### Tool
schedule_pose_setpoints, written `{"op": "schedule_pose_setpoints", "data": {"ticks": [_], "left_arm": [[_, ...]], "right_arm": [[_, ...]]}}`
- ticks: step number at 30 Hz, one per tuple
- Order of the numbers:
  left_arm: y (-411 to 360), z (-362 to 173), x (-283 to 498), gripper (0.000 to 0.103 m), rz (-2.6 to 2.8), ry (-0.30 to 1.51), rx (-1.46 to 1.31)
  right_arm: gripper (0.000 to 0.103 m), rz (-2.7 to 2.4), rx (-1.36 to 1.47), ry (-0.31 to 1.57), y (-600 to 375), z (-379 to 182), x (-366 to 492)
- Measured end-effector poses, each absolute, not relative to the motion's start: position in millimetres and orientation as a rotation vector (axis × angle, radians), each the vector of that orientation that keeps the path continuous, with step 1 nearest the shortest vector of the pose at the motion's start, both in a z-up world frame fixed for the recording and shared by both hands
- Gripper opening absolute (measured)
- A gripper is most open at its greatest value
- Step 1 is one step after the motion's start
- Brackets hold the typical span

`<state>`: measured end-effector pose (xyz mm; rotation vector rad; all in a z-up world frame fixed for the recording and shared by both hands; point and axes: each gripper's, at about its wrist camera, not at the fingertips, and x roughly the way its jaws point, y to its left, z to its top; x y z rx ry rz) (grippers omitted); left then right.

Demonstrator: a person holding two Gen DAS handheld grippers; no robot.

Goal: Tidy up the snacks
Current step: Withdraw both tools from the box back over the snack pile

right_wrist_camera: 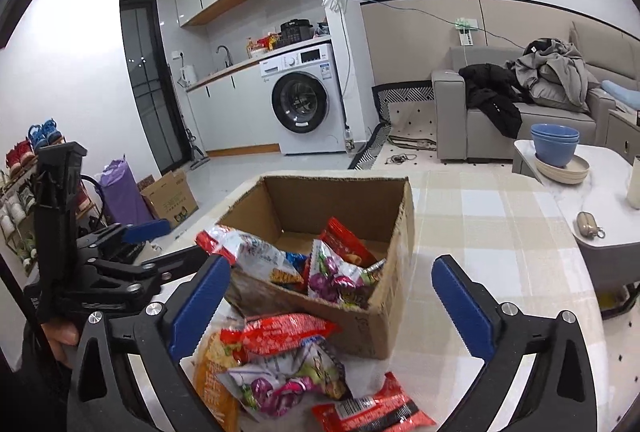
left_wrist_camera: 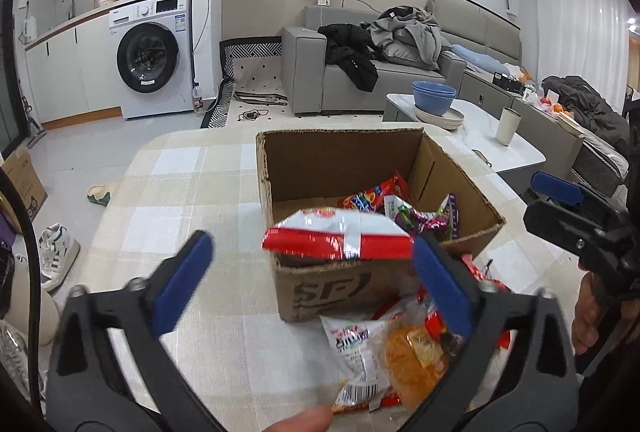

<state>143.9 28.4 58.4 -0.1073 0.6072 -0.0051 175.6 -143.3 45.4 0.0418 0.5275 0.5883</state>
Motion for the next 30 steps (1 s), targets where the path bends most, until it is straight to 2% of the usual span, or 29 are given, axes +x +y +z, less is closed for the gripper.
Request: {"op": "schedule_pose_setpoints", "data": {"ticks": [20, 30], "left_arm": [[7, 43, 75, 0.103, -0.011, 0.678, -0.063], [-9, 42, 68, 0.103, -0.033, 0.719, -0.015]], "right_arm": [[0.102, 0.533, -0.133, 0.649, -160, 22, 139], [0.102, 0.528, -0.173, 0.700, -172, 12, 141]]}}
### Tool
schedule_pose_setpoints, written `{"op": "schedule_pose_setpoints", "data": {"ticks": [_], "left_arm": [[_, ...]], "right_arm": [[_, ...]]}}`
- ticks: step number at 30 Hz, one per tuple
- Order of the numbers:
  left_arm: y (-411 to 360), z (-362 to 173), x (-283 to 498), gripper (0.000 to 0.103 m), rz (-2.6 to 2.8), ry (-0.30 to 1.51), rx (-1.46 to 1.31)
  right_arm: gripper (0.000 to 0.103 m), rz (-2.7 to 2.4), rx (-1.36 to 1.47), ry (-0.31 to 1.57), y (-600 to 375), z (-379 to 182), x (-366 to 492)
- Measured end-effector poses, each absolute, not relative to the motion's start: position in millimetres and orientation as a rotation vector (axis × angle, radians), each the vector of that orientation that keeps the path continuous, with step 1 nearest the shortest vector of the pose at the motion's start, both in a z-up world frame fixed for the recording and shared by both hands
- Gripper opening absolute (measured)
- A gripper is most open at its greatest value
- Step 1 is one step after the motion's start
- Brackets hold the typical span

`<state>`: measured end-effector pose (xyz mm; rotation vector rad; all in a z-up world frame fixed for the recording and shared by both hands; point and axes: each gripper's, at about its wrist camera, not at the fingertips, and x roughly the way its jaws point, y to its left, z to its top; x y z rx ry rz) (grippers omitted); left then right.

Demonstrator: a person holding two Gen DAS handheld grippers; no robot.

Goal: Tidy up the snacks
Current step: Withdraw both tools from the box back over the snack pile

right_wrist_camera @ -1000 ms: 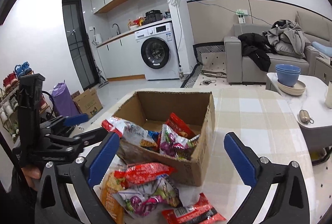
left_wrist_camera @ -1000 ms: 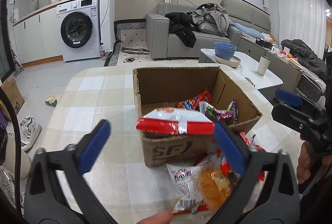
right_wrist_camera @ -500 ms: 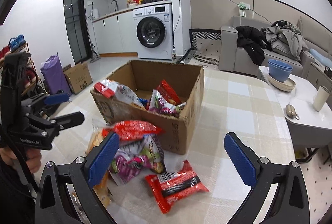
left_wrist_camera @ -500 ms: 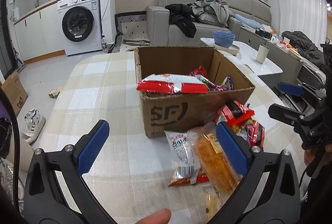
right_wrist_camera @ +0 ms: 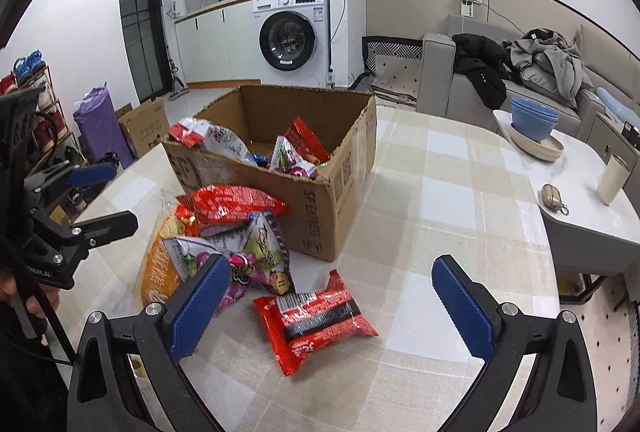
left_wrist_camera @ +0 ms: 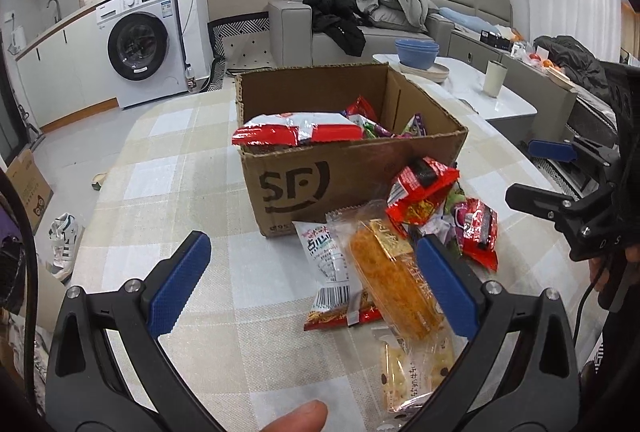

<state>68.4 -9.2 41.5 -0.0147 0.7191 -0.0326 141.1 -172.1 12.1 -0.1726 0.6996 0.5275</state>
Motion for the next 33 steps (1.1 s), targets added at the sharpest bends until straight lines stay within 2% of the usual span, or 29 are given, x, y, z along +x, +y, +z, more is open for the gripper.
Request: {"op": "schedule_pose_setpoints", "data": {"ticks": [22, 33], "left_arm": [[-30, 8, 87, 0.103, -0.133, 0.884, -0.016], [-36, 1, 89, 0.102, -0.189, 0.902, -0.015]], "right_arm": [[0.102, 0.561, -0.258, 0.848, -172, -25, 152], [0.102, 0.606, -0.250, 0.905, -164, -47, 163]]}}
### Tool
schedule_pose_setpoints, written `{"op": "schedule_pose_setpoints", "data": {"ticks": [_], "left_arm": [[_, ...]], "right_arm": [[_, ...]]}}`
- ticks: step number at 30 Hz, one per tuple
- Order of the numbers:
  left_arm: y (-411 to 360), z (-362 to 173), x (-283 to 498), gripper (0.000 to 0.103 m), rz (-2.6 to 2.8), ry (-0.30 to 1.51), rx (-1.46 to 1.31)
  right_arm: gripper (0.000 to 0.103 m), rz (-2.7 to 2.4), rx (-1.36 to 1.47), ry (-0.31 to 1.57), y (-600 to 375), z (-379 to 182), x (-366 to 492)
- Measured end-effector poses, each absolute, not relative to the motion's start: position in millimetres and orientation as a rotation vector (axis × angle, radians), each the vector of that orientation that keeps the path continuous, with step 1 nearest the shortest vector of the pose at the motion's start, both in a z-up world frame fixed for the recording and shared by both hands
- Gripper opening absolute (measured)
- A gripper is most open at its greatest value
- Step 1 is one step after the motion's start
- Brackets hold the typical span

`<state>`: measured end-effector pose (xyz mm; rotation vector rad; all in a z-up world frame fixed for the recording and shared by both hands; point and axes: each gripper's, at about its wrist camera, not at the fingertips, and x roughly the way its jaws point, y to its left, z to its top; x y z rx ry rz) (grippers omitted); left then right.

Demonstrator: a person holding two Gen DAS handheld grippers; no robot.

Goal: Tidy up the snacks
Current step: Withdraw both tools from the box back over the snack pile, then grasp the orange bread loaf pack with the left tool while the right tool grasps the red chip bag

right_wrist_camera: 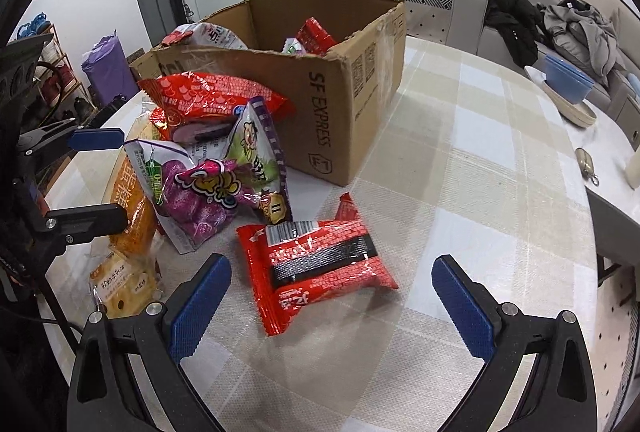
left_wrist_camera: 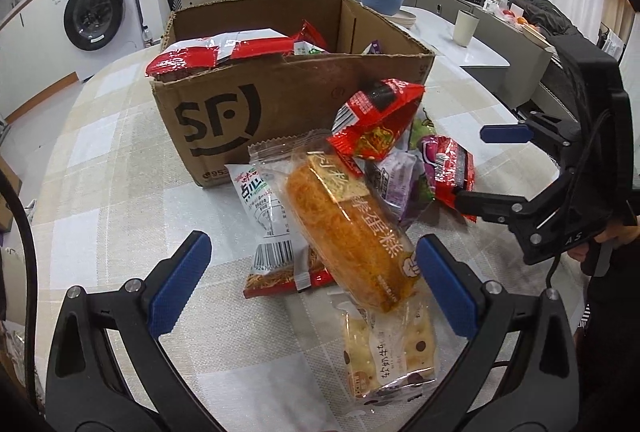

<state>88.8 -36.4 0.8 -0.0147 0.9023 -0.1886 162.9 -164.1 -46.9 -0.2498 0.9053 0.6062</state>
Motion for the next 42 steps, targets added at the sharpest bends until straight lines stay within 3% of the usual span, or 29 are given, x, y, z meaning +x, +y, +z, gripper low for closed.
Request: {"op": "schedule_pose_setpoints", "data": {"ticks": [7, 15, 23, 29, 33, 39, 42], "left_arm": [[-40, -3, 91, 0.102, -0.195, 0.910, -0.009], [-39, -6, 92, 0.102, -0.208, 0.918, -0.016], [-39, -7, 92, 0.102, -0.207, 0.919, -0.013], [-40, -8, 92, 0.102, -0.209, 0.920, -0.012], [-40, -8, 93, 0.102, -0.211, 0.919, -0.013], [-40, -7, 92, 0.102, -0.230, 0.910, -0.019], [-40, -6, 91, 0.097, -0.252, 0.910, -0.032]], "right_arm": [[0.101, 0.625, -0.265, 0.899, -153, -55, 160], [0.083, 0.626, -0.294, 0.900, -145, -60, 157], [0.082, 0.607, -0.319, 0.910, -144, -66, 158], [0.056, 0.614, -0.330, 0.895, -148, -64, 155], [0.050, 0.626, -0.320, 0.886, -152, -62, 154], [0.050, 0.646, -0.303, 0.857, -154, -52, 147], [0.050, 0.646, -0.297, 0.847, -155, -47, 145]]}}
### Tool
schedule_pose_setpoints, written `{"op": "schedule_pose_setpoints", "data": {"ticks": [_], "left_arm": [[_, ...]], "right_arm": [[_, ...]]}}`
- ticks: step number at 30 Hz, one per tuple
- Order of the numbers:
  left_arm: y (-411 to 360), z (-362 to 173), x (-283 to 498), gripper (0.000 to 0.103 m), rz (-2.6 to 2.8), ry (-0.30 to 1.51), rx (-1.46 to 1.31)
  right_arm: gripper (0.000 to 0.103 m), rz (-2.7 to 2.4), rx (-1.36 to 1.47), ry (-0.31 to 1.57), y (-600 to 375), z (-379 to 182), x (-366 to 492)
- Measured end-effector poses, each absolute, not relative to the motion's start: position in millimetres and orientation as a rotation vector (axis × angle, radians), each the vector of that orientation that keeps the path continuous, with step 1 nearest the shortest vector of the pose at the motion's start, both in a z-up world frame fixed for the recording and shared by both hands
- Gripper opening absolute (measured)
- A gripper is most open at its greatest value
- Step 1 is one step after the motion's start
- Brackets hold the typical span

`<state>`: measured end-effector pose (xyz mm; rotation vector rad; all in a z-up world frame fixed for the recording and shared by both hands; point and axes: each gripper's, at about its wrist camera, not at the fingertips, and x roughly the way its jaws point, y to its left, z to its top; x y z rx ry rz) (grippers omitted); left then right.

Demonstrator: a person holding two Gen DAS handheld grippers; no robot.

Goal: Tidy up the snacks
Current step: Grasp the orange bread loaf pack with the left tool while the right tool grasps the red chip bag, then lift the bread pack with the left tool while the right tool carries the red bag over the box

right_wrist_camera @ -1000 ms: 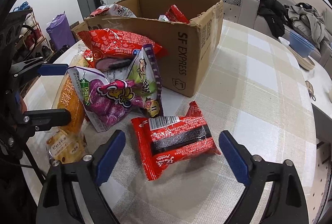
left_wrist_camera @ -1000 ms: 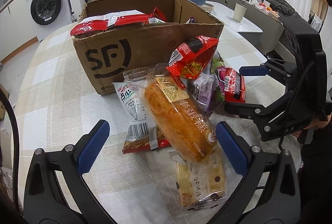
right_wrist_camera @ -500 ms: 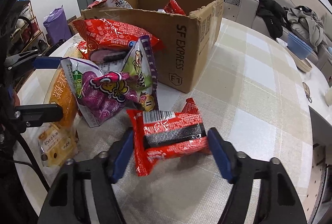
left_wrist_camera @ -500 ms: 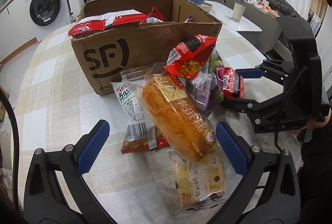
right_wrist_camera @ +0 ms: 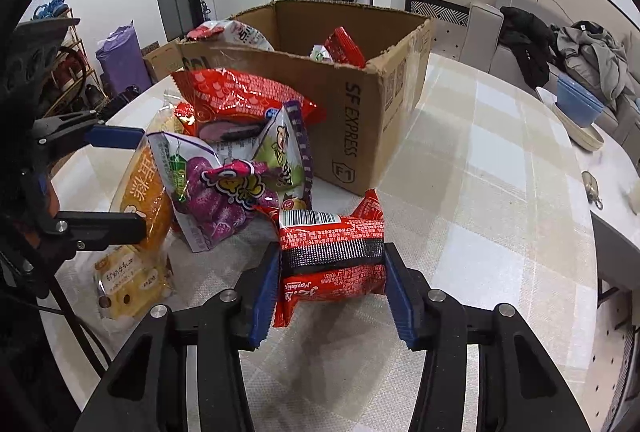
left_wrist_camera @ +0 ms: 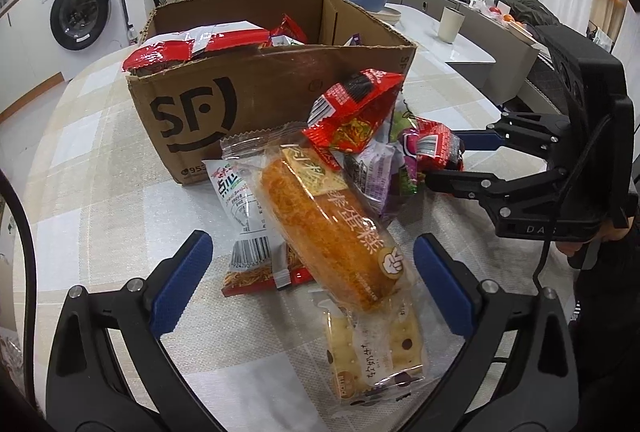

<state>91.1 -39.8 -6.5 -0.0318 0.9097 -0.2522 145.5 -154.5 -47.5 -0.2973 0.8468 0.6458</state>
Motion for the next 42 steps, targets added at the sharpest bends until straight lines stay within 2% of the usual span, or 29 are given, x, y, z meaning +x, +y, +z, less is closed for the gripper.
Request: {"op": "schedule_pose_setpoints", "data": {"ticks": [2, 4, 6, 21, 22, 24, 29, 30, 42], "left_arm": [[-40, -7, 90, 0.087, -0.271, 0.910, -0.039], [-41, -8, 89, 0.072, -0.291, 0.914, -0.051], [-42, -7, 87, 0.065, -0.310, 0.904, -0.064], [-46, -13, 89, 0.064, -0.276, 0.877, -0.043], [-46, -13, 89, 0.054, -0.275, 0.873, -0.045], [-44, -12, 88, 0.043, -0.268, 0.868, -0.048], [-39, -8, 86, 0.033, -0.279, 0.848, -0.071], [-38, -7, 86, 0.028, -0.281, 0.842, -0.073], [-28, 16, 68, 0.025, -0.285, 0.791, -0.058]], "right_arm": [[0.050, 0.642, -0.296, 0.842, -155, -45, 144], [0.050, 0.641, -0.294, 0.841, -156, -44, 144], [0.050, 0.640, -0.294, 0.839, -156, -43, 143], [0.050, 0.662, -0.303, 0.825, -147, -40, 141], [0.050, 0.667, -0.303, 0.822, -146, -39, 140], [0.050, 0.671, -0.307, 0.818, -145, -38, 139], [0.050, 0.670, -0.302, 0.815, -146, -38, 139], [0.050, 0.669, -0.301, 0.814, -146, -38, 139], [0.050, 0.654, -0.282, 0.775, -153, -25, 130]]}}
